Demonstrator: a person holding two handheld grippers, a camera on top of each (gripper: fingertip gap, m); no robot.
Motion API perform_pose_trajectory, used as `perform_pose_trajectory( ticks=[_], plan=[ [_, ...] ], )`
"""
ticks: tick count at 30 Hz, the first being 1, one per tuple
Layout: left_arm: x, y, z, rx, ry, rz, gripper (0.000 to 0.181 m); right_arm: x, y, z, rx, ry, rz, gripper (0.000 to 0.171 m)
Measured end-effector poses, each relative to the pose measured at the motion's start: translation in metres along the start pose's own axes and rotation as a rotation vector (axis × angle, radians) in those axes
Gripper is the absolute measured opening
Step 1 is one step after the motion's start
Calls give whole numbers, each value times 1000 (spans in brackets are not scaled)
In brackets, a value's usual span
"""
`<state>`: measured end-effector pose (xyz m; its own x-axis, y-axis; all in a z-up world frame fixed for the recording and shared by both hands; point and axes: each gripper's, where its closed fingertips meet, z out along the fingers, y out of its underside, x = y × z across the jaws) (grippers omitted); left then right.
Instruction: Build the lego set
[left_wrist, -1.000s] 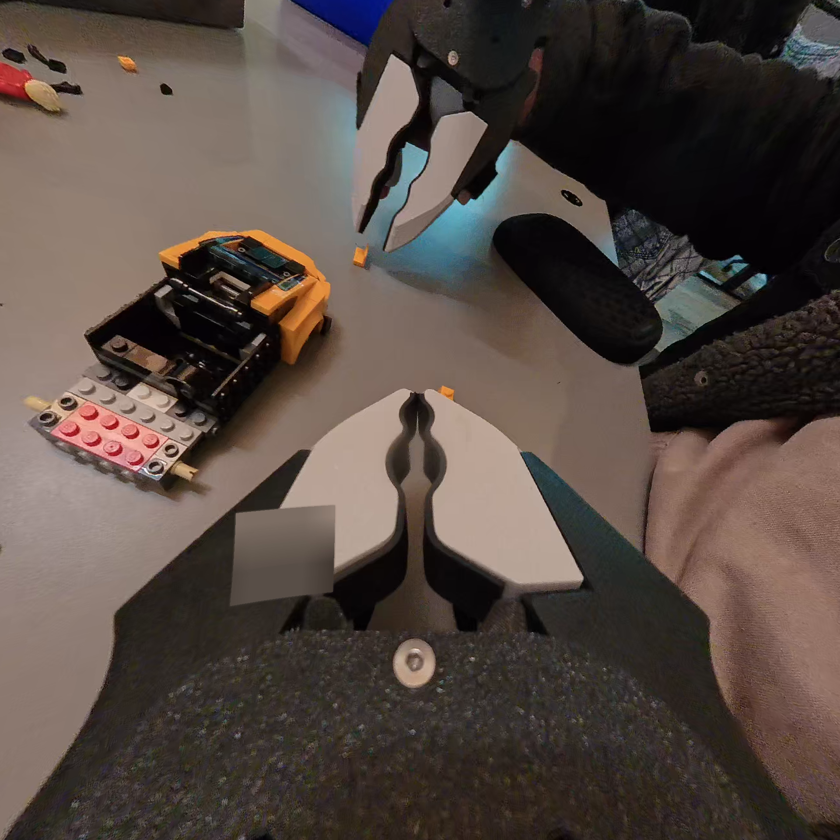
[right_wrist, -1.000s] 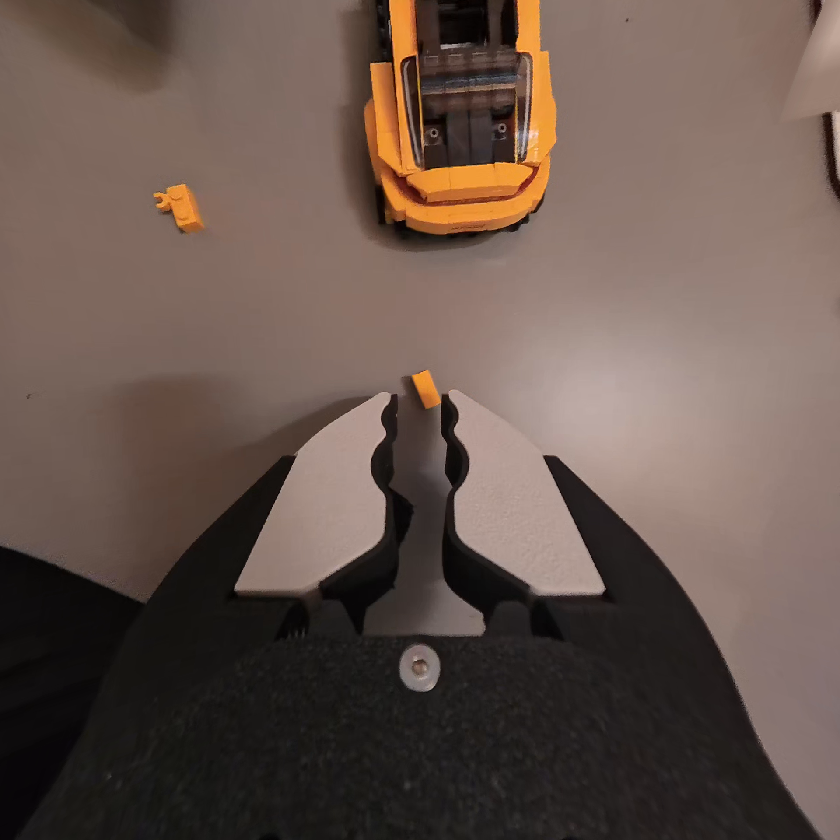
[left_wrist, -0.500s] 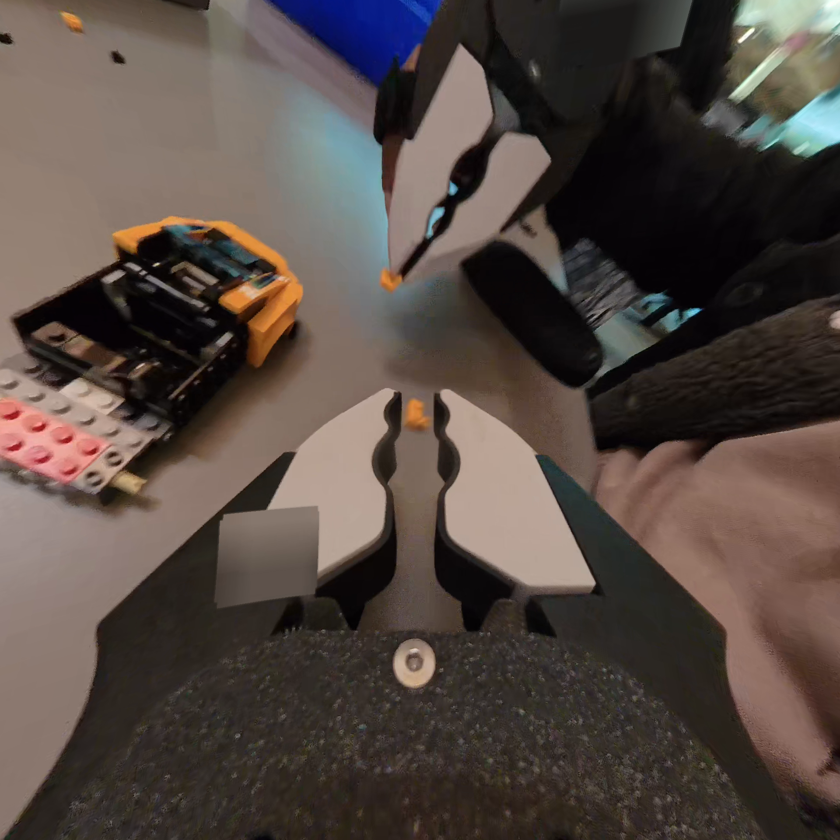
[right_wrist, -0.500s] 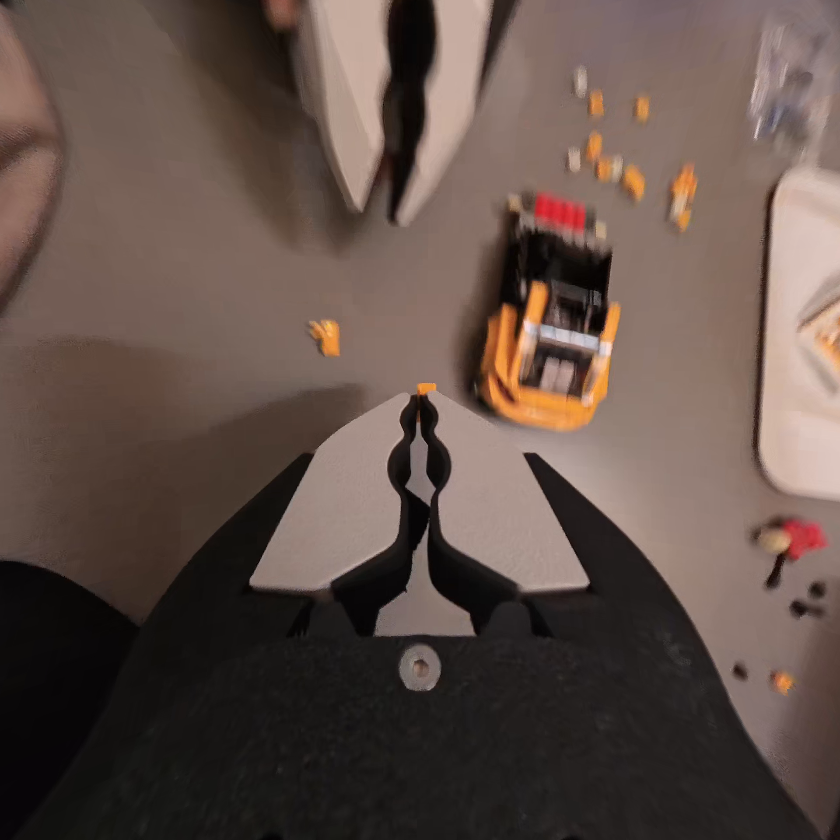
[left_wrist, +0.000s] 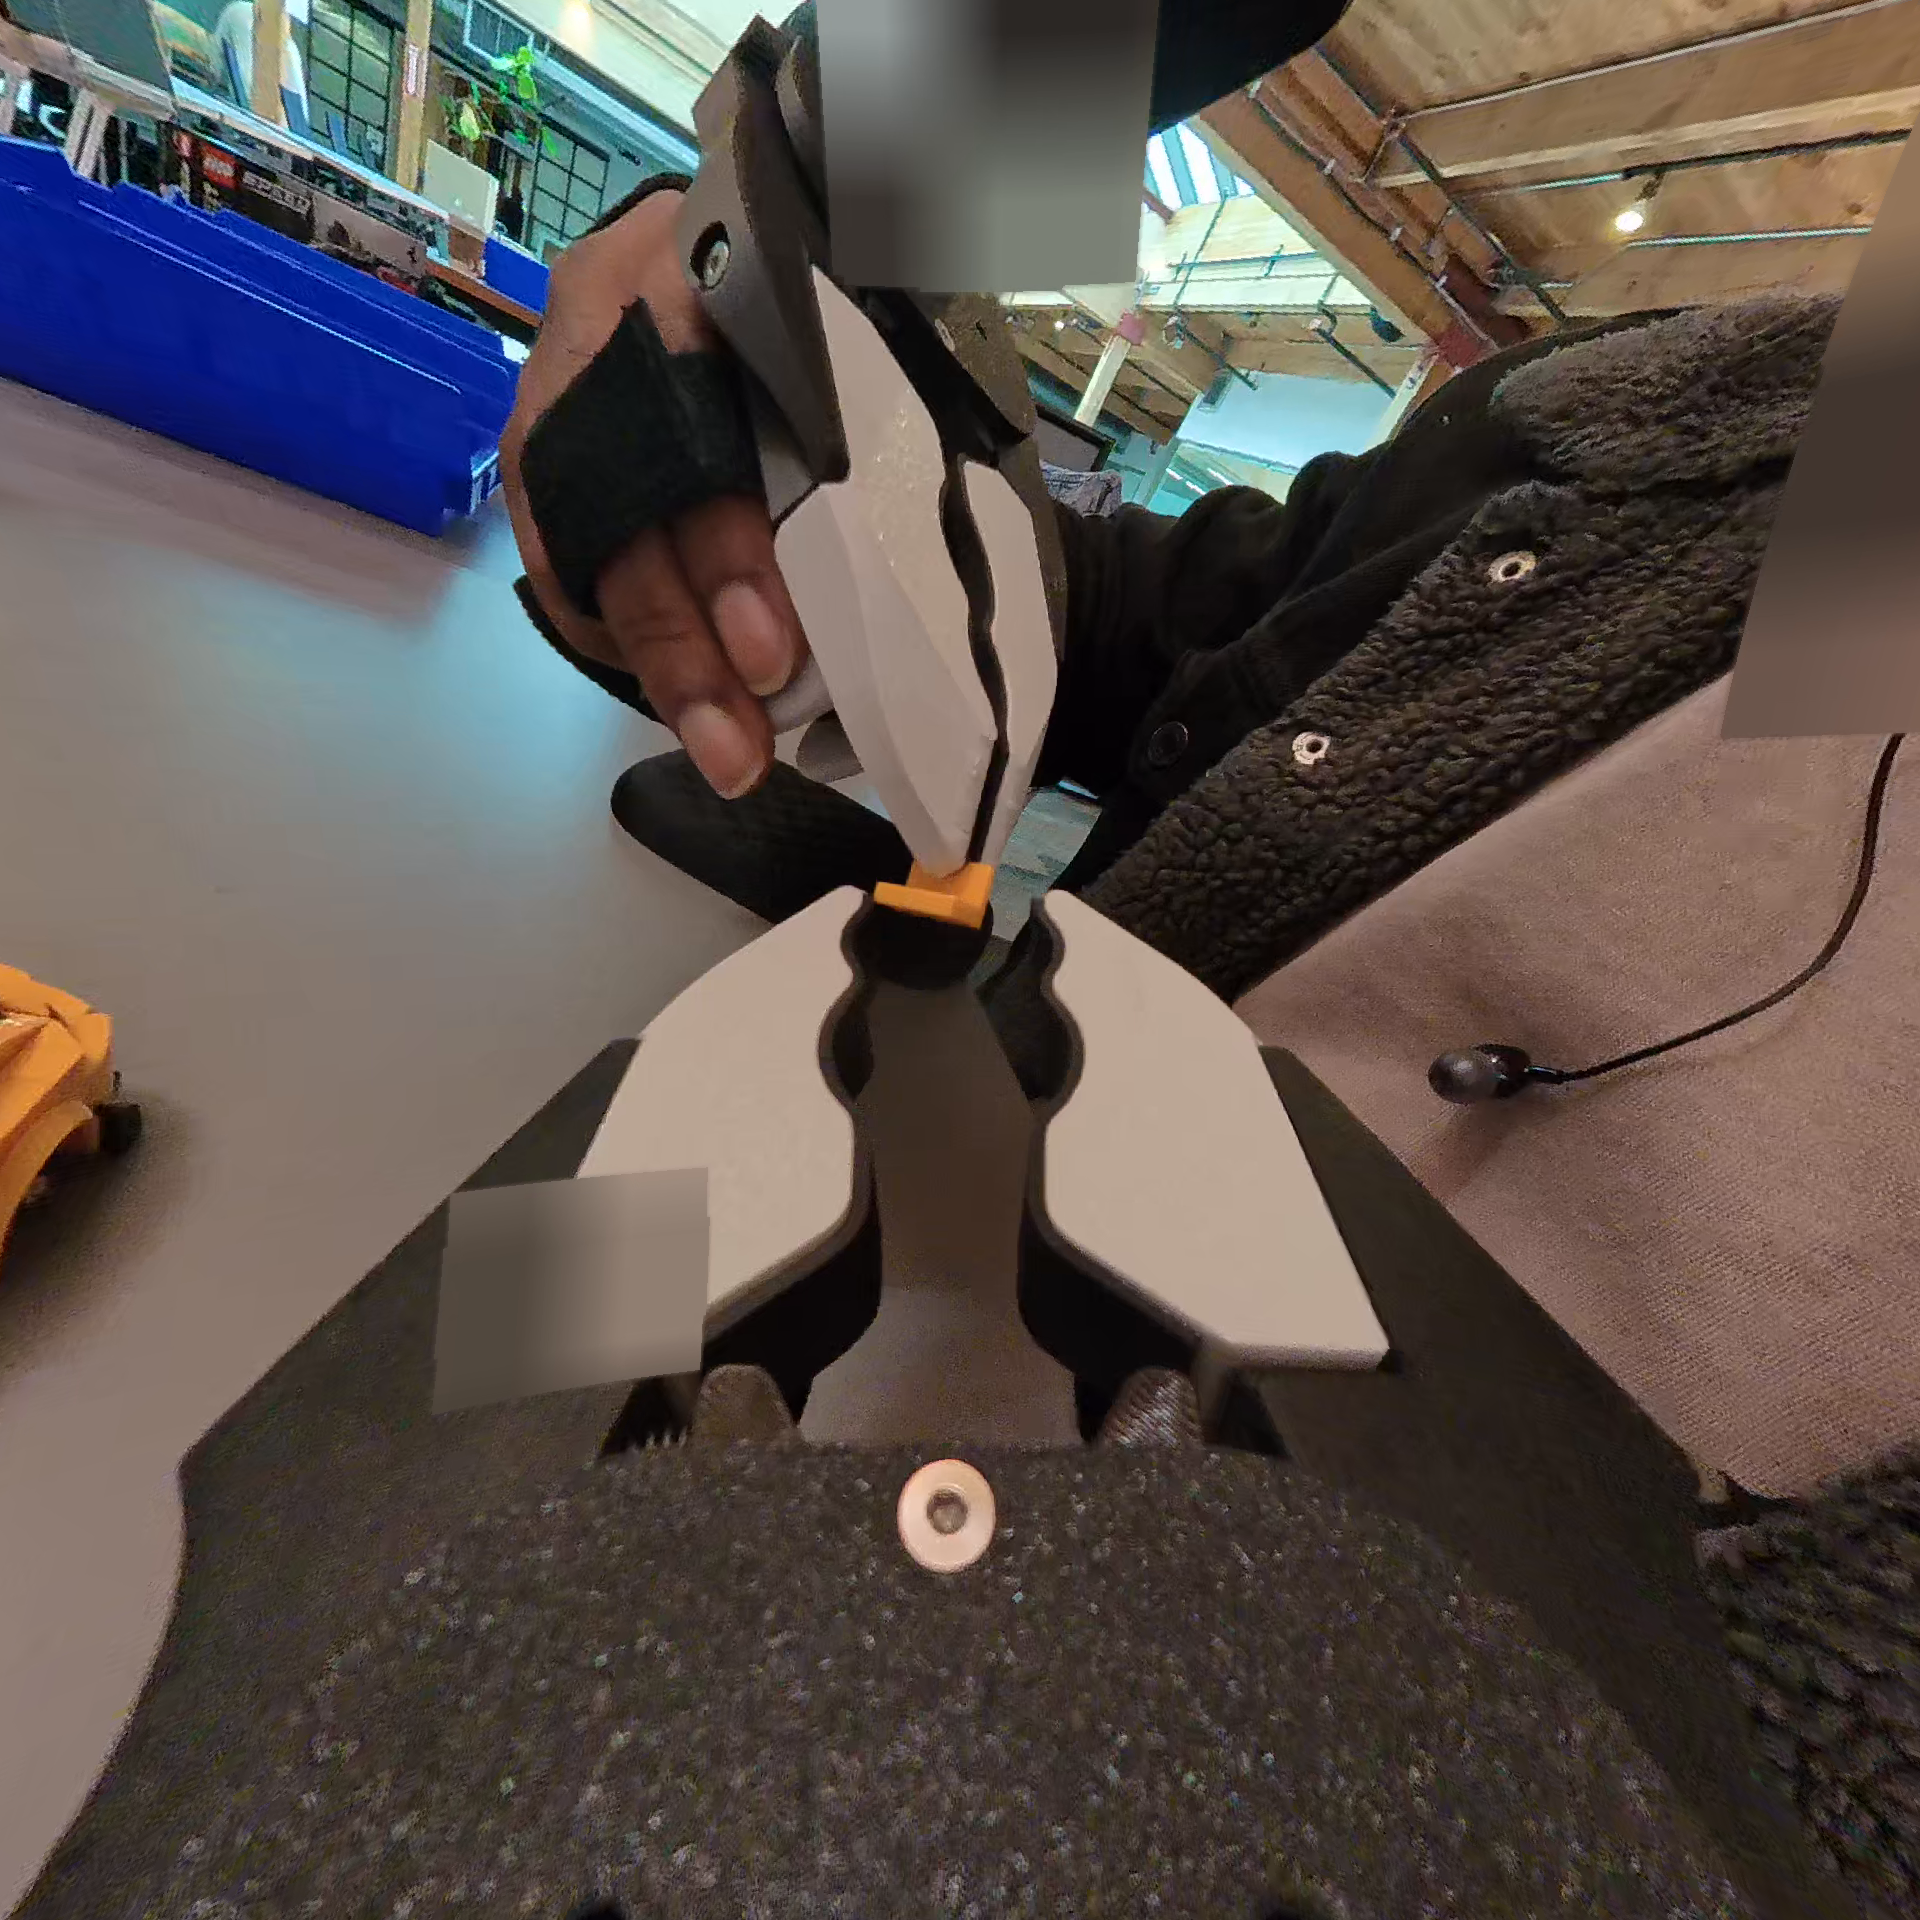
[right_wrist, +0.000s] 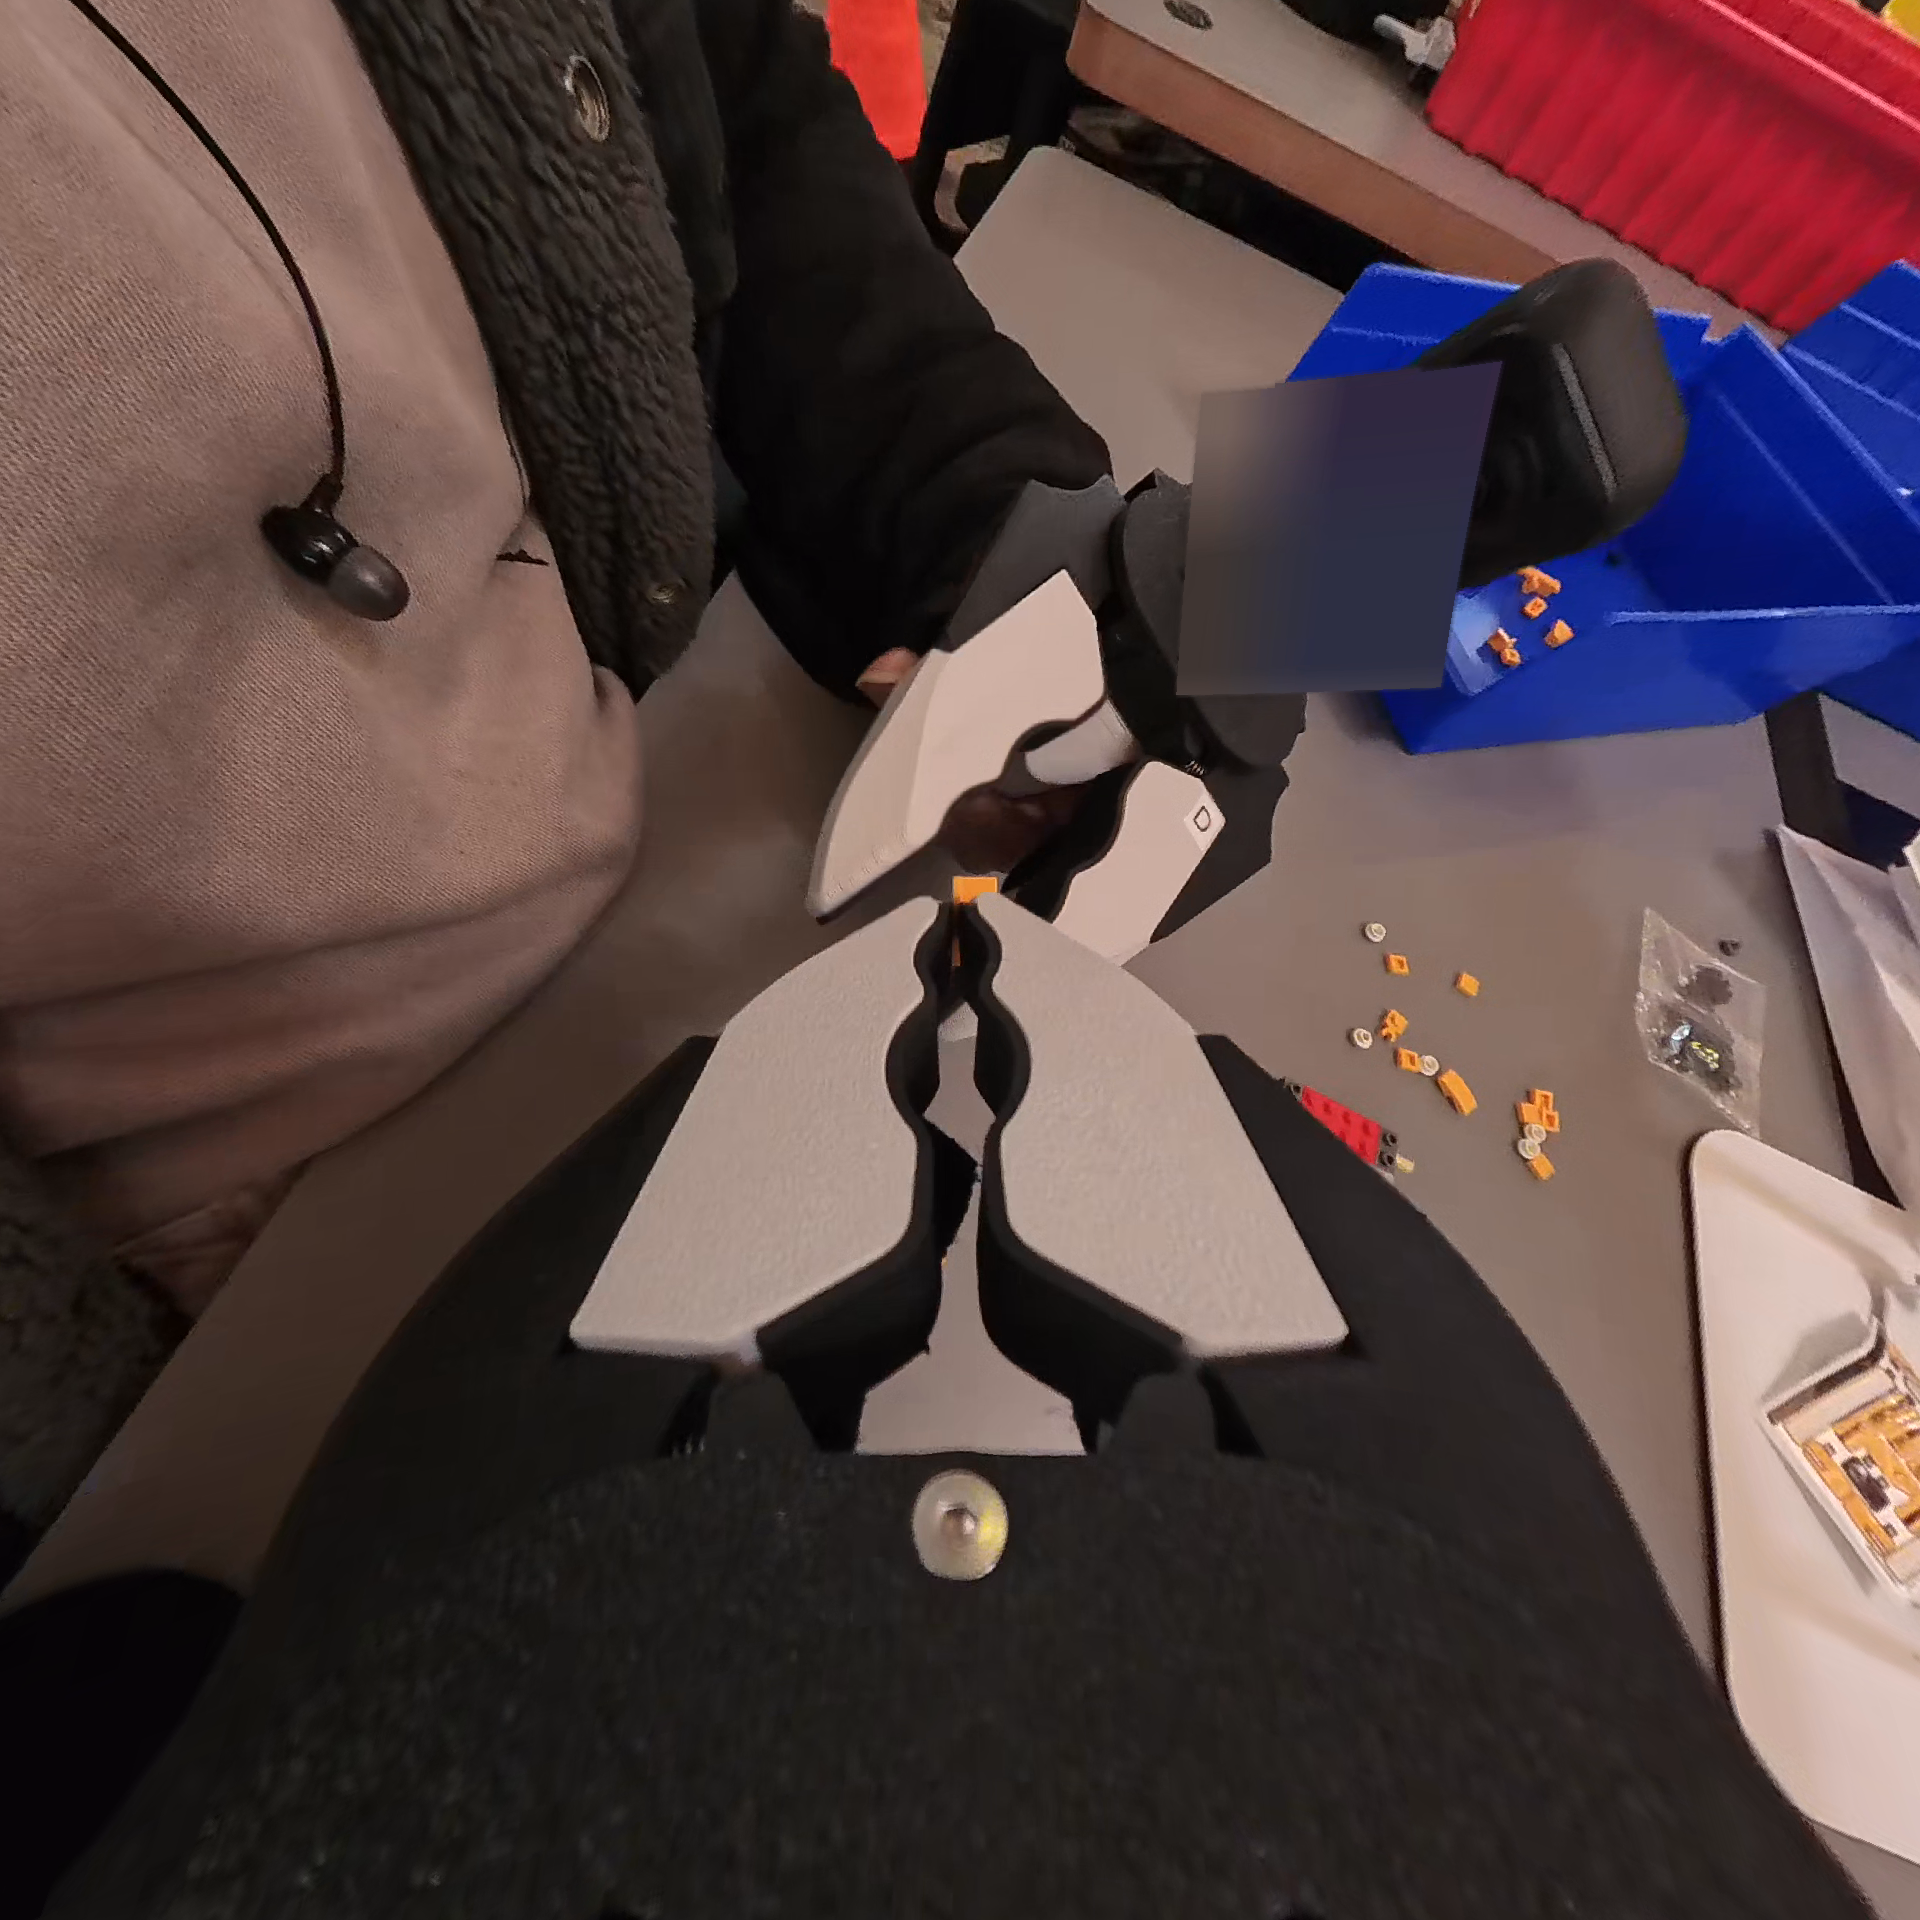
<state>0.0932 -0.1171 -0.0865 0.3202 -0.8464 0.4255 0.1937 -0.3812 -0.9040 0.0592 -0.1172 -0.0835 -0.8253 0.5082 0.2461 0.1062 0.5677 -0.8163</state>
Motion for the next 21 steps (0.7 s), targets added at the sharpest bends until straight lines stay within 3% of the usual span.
perform_pose_trajectory(
  ticks=[6,17,21],
  plan=[
    [1,-3,-1,9,-7,3,19,-3,-2,0,8,1,-11,1],
    [18,-10,-5,69,192,-170,18,-14,-14,0,37,-61,-89,1],
    [17,-11,-6,74,179,-157,18,-12,-14,-1,8,-48,-92,1]
  ],
)
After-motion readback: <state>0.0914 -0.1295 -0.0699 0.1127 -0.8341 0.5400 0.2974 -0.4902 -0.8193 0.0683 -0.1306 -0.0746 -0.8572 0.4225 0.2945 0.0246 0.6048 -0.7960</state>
